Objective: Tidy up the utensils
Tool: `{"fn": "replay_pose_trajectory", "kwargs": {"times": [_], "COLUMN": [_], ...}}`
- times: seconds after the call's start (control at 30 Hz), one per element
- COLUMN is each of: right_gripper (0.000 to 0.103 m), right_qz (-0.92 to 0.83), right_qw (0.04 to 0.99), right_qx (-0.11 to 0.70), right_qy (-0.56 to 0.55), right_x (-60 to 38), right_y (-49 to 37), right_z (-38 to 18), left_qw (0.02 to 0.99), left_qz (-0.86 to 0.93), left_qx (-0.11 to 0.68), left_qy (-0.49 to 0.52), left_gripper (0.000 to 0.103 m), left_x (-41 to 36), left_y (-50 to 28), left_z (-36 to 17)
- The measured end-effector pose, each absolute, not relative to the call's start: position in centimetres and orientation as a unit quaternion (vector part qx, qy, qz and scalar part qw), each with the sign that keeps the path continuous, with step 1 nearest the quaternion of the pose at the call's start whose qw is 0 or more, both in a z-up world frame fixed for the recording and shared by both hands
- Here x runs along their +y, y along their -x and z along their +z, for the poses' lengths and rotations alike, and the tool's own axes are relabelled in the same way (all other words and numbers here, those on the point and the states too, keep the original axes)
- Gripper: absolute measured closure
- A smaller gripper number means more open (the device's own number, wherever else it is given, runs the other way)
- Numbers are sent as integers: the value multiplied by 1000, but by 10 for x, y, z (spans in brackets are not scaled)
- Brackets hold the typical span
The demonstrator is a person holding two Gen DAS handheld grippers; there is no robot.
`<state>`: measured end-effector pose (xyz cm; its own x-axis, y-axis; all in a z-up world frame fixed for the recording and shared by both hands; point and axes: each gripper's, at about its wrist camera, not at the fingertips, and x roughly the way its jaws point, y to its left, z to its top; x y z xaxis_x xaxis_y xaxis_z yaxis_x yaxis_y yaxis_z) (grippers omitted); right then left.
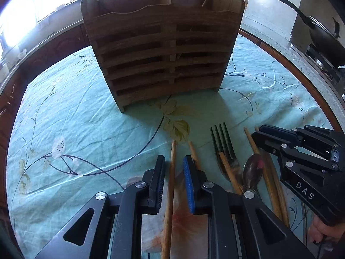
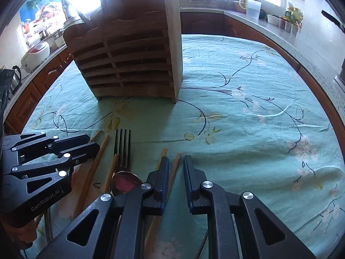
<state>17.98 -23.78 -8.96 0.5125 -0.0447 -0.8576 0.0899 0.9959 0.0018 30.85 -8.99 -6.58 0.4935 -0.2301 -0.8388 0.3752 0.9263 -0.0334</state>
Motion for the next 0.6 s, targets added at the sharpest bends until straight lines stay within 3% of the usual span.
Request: {"fn": "replay_pose_trajectory", "kwargs": {"times": [0.07,0.27,0.6], "right_gripper": [93,98,98], "right_qz": [-41,-20,20], "right_qw": [870,871,913], "right_qx": [491,479,378], "right_qy": [-28,-104,-153], "right_x": [-240,-256,-265], "right_y": [-180,-171,-127], "right_z": [-90,-77,19], "left_qw": [860,867,895], "left_qz": [-178,-186,-223], "left_qx": [473,462,382], "left_qy": [-69,-36,64], "left_gripper": [99,100,100], "left_x": [-88,-70,-13], "left_y": [-307,-291,-236], "left_z": [-65,-46,38]}}
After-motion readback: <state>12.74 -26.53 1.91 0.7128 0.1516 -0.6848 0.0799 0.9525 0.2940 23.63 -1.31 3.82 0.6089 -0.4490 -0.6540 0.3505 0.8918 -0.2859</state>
